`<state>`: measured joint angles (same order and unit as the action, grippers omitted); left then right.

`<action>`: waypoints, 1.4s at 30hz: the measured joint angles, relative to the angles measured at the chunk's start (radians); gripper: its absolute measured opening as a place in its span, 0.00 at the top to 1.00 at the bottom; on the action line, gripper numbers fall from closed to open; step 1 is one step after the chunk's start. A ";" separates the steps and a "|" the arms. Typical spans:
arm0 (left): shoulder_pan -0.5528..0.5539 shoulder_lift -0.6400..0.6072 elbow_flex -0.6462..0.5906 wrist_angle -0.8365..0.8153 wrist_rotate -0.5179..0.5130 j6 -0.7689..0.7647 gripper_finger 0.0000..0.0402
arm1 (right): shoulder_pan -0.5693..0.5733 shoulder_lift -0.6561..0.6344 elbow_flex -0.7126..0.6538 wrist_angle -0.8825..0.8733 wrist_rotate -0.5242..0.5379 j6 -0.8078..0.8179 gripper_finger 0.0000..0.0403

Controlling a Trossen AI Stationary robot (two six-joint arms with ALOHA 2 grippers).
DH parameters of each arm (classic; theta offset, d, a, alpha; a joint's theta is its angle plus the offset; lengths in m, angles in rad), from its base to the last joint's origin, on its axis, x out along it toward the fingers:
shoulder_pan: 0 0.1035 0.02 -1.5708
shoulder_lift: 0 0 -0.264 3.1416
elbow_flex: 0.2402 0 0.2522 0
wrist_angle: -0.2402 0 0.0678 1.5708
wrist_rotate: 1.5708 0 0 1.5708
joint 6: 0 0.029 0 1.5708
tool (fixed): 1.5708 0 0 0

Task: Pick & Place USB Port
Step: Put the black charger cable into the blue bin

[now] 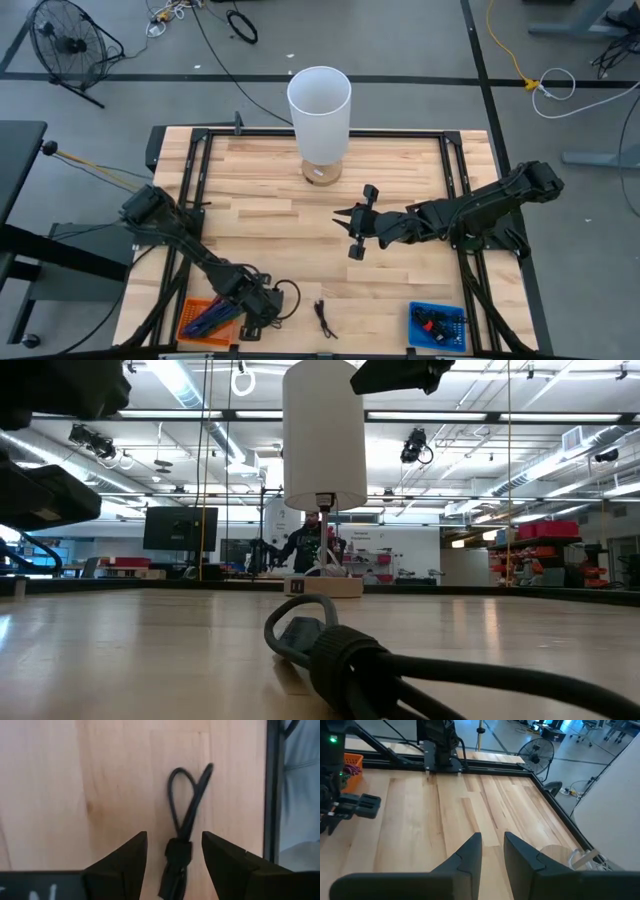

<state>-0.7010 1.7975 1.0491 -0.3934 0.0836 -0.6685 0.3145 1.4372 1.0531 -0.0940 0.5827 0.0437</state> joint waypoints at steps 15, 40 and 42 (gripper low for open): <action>-0.015 0.056 0.005 0.008 0.039 0.034 0.70 | 0.000 0.000 0.000 0.001 -0.024 -0.001 0.80; 0.109 -0.006 0.145 -0.124 -0.069 0.240 0.94 | 0.000 0.000 0.000 -0.001 -0.023 -0.006 0.80; 0.126 -0.007 0.219 -0.229 -0.121 0.297 0.94 | 0.000 0.000 0.000 -0.005 -0.023 -0.006 0.80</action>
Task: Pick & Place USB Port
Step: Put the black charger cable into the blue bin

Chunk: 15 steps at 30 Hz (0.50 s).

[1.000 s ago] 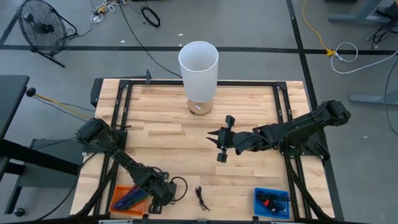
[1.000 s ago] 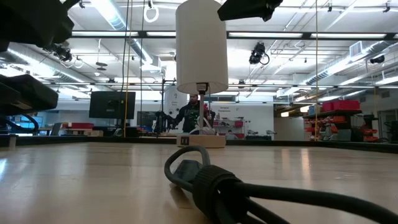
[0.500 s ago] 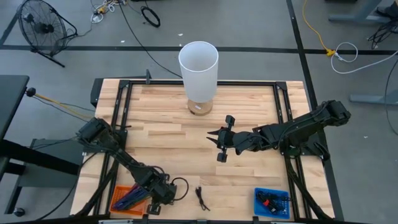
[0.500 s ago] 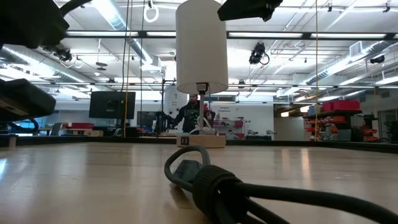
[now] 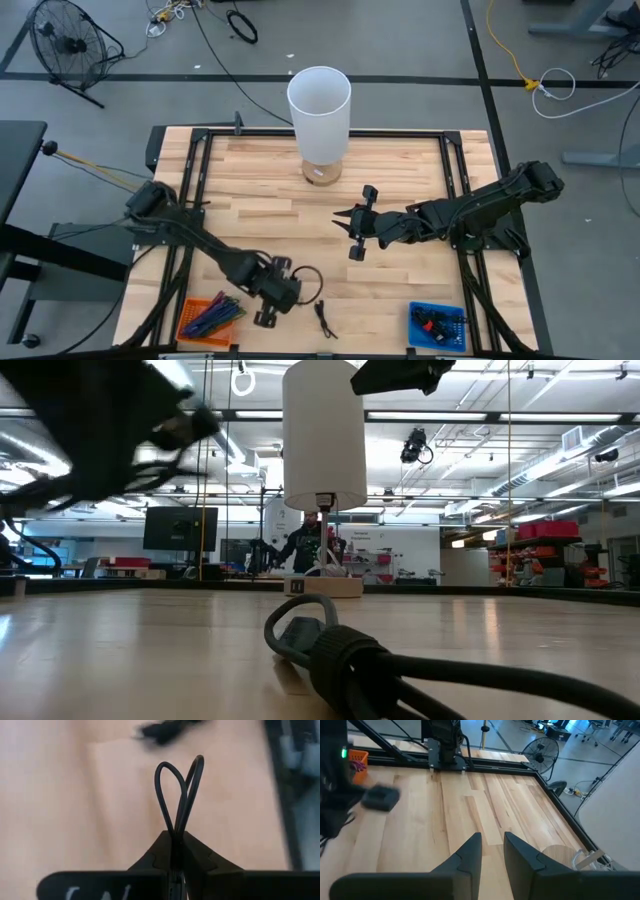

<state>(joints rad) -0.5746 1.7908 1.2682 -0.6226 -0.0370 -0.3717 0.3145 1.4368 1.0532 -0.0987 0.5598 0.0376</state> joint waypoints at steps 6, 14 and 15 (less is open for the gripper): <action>0.039 -0.001 0.265 -0.369 -0.203 0.118 0.94 | 0.000 0.000 0.000 -0.004 0.000 -0.001 0.80; 0.068 -0.004 0.610 -0.614 -0.443 0.223 0.95 | 0.000 0.000 0.000 -0.006 0.008 -0.001 0.80; 0.069 -0.004 0.648 -0.627 -0.475 0.231 0.95 | 0.000 0.000 0.000 -0.006 0.008 -0.002 0.80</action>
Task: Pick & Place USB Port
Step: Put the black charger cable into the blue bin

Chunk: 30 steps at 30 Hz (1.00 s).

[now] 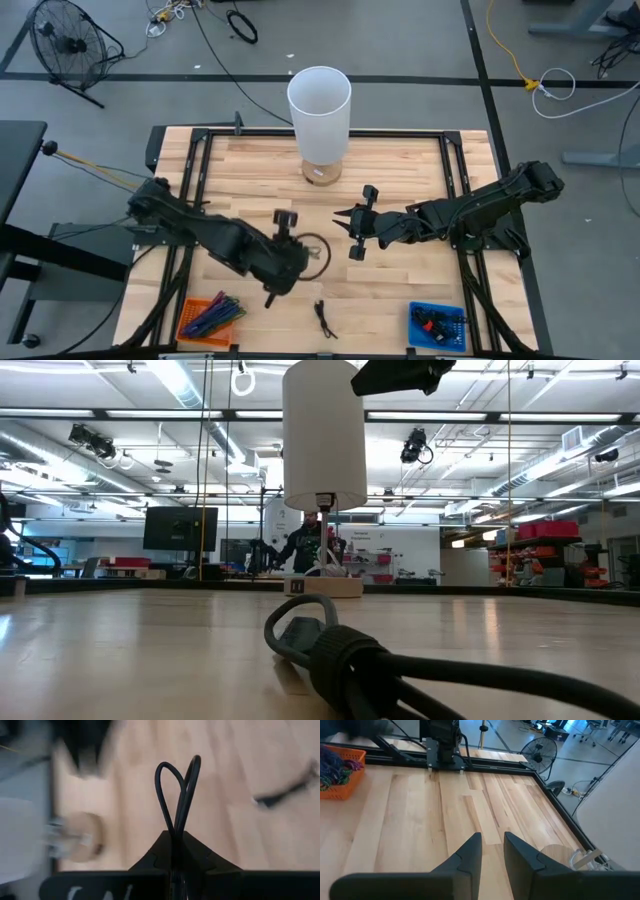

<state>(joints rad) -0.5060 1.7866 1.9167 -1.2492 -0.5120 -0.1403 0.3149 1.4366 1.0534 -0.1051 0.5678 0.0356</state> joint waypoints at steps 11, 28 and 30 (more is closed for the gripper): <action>0.045 -0.065 0.094 -0.023 -0.175 -0.004 0.95 | 0.047 -0.044 0.000 0.105 0.079 -0.123 0.86; 0.114 -0.084 0.070 0.140 -0.094 0.091 0.95 | 0.112 -0.048 0.000 0.319 0.071 -0.308 0.88; 0.118 -0.084 0.070 0.144 -0.094 0.099 0.95 | 0.112 -0.048 0.000 0.352 0.071 -0.314 0.84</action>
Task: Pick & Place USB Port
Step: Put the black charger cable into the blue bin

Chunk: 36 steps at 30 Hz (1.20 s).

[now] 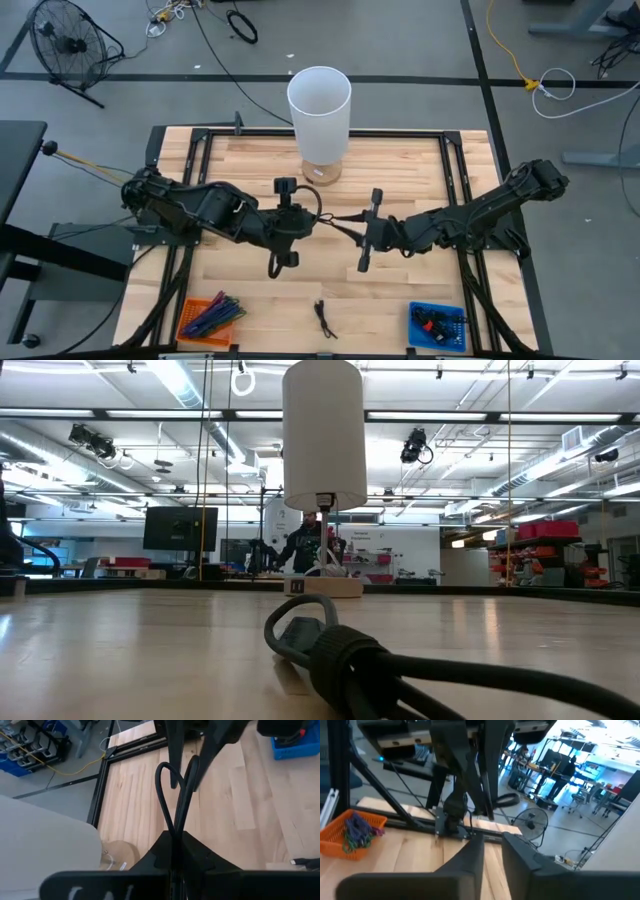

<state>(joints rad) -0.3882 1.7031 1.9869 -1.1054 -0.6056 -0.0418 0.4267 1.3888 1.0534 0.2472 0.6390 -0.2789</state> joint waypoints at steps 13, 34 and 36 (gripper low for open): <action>-0.001 0.000 0.000 0.023 0.038 0.009 0.96 | 0.000 0.000 0.000 0.091 -0.025 0.000 0.47; 0.000 0.000 0.000 0.041 0.049 0.027 0.93 | -0.002 0.001 0.000 0.134 -0.059 -0.050 0.97; 0.000 0.000 0.000 0.040 0.052 0.028 0.88 | -0.002 0.001 0.000 0.134 -0.056 -0.053 0.99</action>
<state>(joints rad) -0.3886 1.7031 1.9869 -1.0650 -0.5540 -0.0139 0.4252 1.3895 1.0534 0.3817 0.5827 -0.3314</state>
